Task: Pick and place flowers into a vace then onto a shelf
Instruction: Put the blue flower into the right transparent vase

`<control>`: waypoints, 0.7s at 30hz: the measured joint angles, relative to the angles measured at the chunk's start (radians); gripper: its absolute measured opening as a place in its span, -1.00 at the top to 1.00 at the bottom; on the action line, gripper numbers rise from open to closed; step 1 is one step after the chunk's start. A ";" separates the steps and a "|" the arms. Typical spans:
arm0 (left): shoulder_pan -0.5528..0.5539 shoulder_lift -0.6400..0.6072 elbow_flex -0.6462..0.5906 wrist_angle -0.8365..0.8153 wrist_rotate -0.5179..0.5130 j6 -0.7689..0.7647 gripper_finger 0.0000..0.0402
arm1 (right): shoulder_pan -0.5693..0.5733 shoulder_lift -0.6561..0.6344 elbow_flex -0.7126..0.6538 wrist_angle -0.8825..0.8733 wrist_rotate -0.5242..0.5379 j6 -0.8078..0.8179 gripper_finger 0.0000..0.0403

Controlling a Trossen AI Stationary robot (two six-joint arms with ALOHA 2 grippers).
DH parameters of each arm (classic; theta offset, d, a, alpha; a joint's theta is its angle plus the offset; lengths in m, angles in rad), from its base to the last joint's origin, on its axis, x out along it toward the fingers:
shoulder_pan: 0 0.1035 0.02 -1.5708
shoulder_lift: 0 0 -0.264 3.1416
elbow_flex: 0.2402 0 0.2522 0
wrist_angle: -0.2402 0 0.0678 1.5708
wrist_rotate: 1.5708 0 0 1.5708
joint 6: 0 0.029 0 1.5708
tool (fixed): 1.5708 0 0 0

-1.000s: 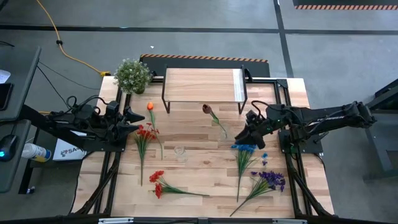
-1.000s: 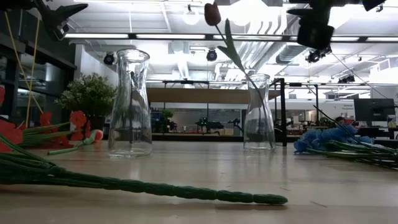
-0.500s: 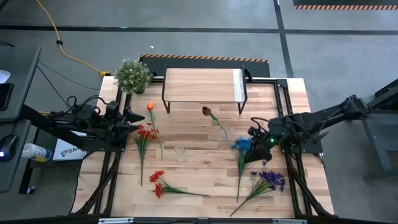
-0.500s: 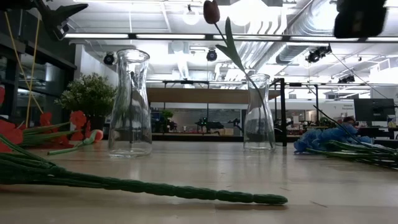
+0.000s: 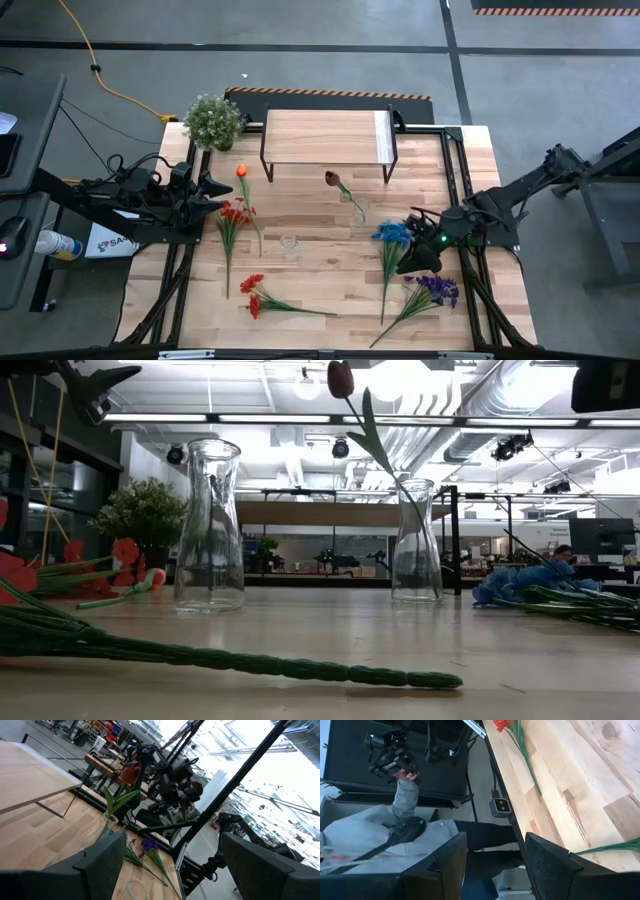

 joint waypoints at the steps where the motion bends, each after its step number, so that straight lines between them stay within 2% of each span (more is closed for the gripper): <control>1: 0.000 0.000 0.000 0.000 0.000 0.000 -0.78 | 0.008 0.000 0.000 0.000 0.010 0.000 0.04; 8: 0.000 0.000 0.000 0.000 0.000 -0.026 -0.78 | 0.063 0.000 0.000 -0.011 0.040 0.034 0.04; 21: 0.000 0.000 0.000 0.000 0.000 -0.026 -0.78 | 0.192 0.000 0.000 -0.058 0.315 0.102 0.04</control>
